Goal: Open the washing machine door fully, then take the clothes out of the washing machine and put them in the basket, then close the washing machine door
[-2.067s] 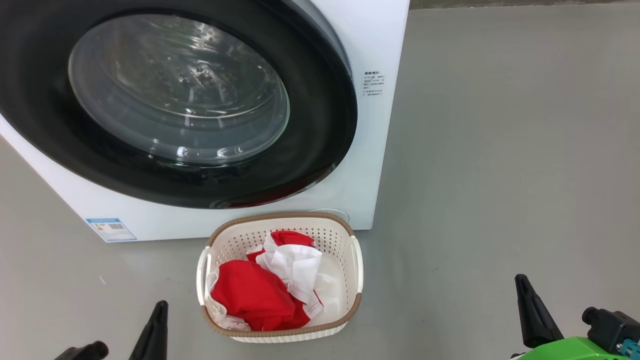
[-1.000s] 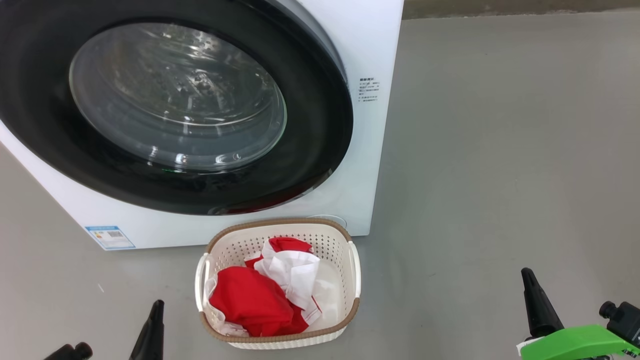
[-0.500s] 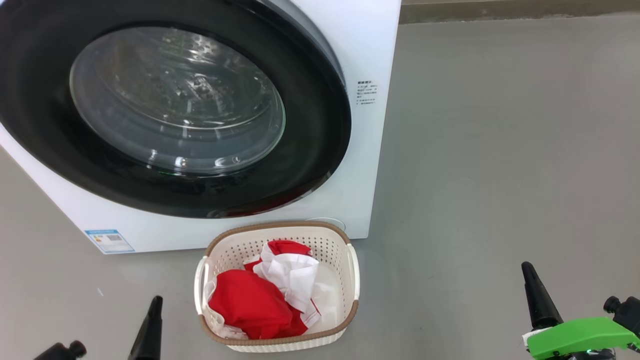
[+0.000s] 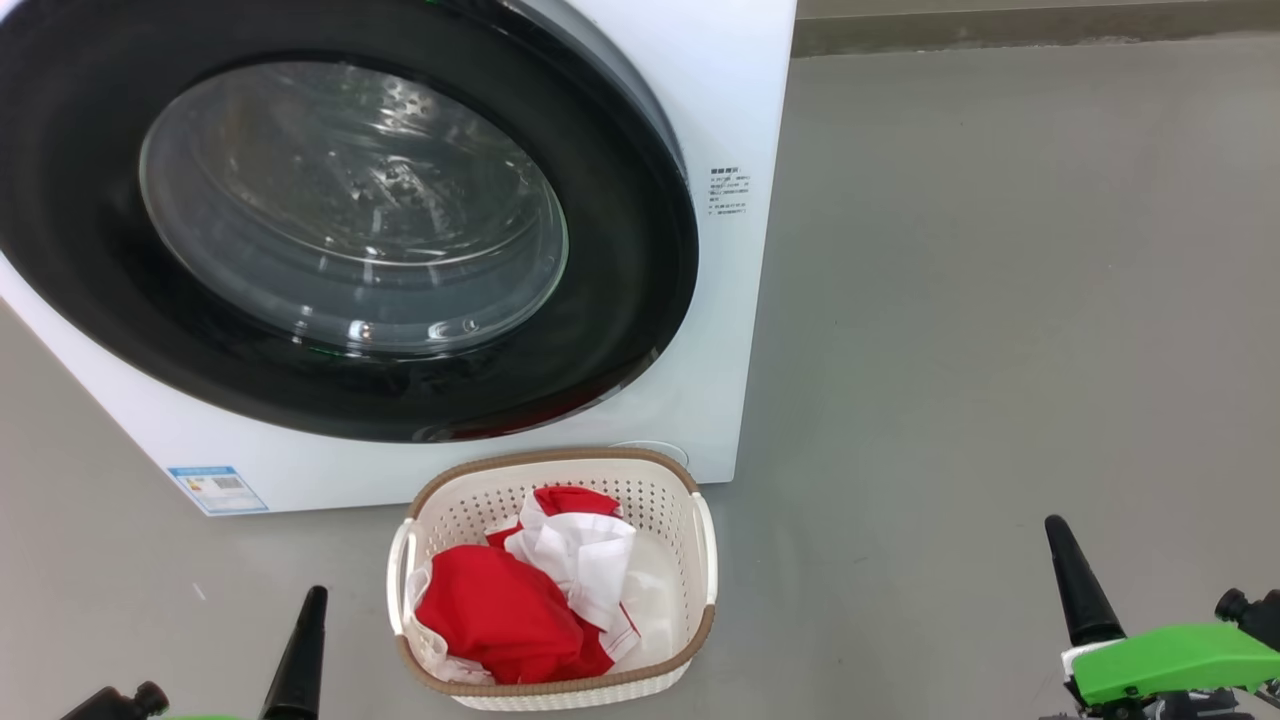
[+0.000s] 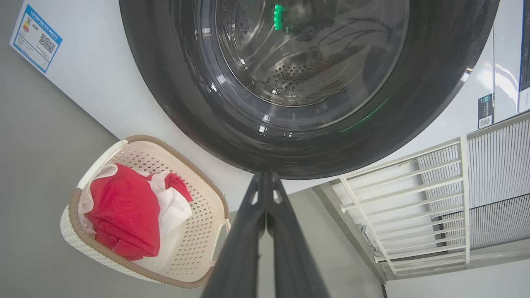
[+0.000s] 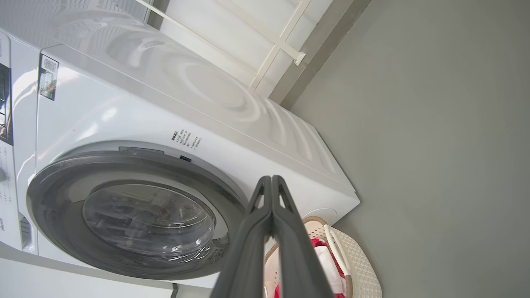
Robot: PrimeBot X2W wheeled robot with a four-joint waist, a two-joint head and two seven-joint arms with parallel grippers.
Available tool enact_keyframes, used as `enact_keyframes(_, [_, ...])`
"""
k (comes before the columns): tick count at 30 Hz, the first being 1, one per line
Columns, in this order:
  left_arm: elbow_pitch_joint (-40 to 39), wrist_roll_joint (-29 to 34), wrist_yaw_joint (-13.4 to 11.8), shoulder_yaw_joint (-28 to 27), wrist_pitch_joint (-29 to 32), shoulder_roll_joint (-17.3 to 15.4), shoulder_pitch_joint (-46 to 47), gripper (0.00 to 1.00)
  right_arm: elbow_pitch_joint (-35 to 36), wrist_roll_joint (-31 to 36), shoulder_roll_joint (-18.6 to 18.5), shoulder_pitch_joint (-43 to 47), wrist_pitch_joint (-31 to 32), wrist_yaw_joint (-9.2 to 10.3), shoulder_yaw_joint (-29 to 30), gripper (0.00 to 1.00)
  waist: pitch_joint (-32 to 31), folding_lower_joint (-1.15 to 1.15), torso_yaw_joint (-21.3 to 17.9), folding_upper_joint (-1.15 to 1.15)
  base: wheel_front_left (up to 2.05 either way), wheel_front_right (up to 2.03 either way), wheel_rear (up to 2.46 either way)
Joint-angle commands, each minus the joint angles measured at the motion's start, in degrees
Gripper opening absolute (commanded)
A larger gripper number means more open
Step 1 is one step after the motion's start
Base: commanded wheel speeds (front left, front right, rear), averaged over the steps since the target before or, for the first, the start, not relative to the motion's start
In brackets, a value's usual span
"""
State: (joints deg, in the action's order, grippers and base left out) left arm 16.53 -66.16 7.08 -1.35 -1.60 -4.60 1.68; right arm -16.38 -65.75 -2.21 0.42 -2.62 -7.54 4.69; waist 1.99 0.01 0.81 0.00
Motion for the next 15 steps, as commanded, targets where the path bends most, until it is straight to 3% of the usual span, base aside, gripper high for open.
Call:
enact_keyframes(1, [-1.68,-1.48,0.26,-1.76,0.37,-0.50,2.47,0.00,1.77,-2.21,-1.06,-2.95,0.42,0.03,-0.47,0.00,-0.06,0.00,-0.03,0.00,0.00,0.00,0.00])
enact_keyframes(15, [-1.96,-9.74,0.31,-2.83,2.89,0.18,3.14,0.00,1.99,-10.68,-1.26,-4.13,2.97,0.04,-0.15,0.00,-0.65,0.00,-0.29,0.00,0.00,0.00,0.00])
